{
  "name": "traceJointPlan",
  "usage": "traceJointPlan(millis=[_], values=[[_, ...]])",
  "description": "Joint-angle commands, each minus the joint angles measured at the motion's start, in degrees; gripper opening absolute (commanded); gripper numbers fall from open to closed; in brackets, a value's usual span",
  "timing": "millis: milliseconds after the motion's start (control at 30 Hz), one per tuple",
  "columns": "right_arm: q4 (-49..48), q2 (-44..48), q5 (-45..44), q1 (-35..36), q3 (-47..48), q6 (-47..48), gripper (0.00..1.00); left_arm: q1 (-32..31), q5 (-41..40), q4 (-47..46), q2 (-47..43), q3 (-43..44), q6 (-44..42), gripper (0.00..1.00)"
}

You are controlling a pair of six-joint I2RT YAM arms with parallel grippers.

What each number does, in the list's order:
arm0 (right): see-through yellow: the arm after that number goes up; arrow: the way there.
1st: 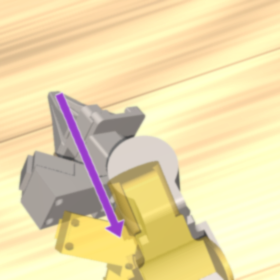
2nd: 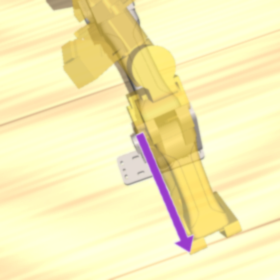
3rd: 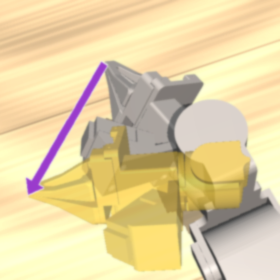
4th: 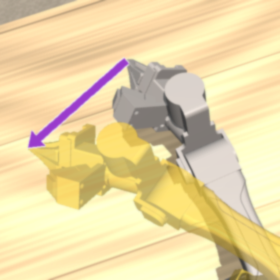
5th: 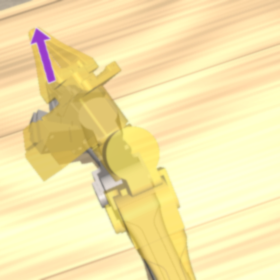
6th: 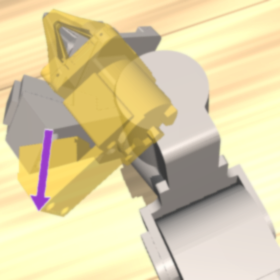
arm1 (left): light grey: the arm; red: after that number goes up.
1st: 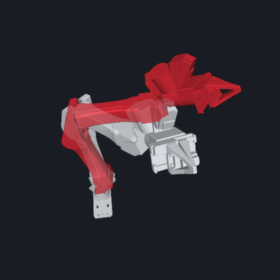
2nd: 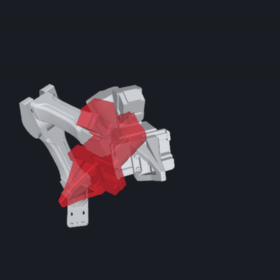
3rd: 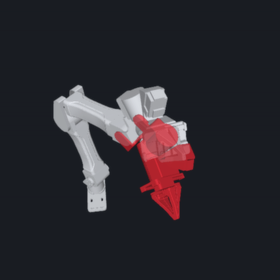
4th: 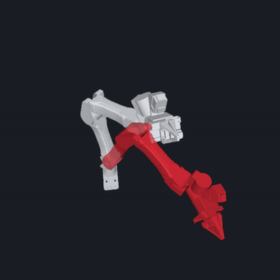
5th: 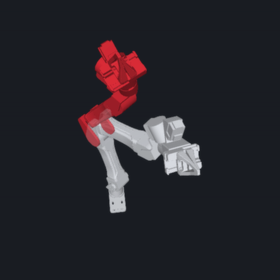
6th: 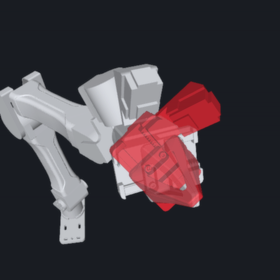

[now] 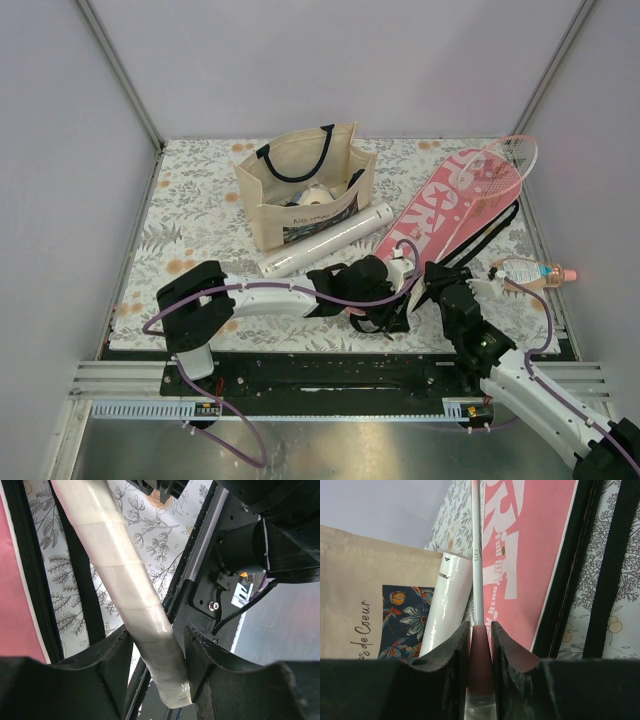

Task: Pack up the badminton gear

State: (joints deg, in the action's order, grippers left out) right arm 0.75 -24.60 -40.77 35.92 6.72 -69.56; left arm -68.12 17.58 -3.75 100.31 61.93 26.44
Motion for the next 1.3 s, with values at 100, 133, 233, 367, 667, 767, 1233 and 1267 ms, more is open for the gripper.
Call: traceJointPlan(millis=[100, 133, 233, 367, 667, 767, 1233, 1267], values=[[-6.12, -3.78, 1.48, -0.94, 0.75, 1.88, 0.3, -0.61, -2.81, -1.88, -0.03, -0.93, -1.12, 0.13], [-6.12, -4.66, 2.53, -1.38, 1.1, 2.75, 0.34, -0.61, -4.12, -1.79, -0.46, -1.46, -1.12, 0.1], [-5.42, -8.17, 5.61, -2.69, 3.38, 5.21, 0.47, -0.61, -8.17, -1.7, -2.57, -3.3, -1.47, 0.03], [-3.92, -12.83, 11.67, -5.77, 7.16, 6.98, 0.58, -0.61, -12.48, -1.17, -4.42, -4.71, -2.61, 0.0], [-5.32, -19.26, 26.0, -12.45, 11.21, 9.53, 0.5, -0.88, -17.4, -1.87, -7.85, -7.08, -2.97, 0.0], [-7.42, -17.59, 26.1, -12.98, 9.63, 8.74, 0.38, -0.96, -18.97, -2.75, -8.81, -8.31, -2.44, 0.0], [5.19, -8.89, 28.82, -15.44, 11.72, 11.64, 0.0, -0.88, -19.95, 6.1, -20.14, -7.44, -6.21, 0.63], [8.44, -8.54, 29.08, -15.62, 12.95, 11.9, 0.0, -0.88, -20.65, 7.34, -21.81, -7.35, -6.92, 0.64]])
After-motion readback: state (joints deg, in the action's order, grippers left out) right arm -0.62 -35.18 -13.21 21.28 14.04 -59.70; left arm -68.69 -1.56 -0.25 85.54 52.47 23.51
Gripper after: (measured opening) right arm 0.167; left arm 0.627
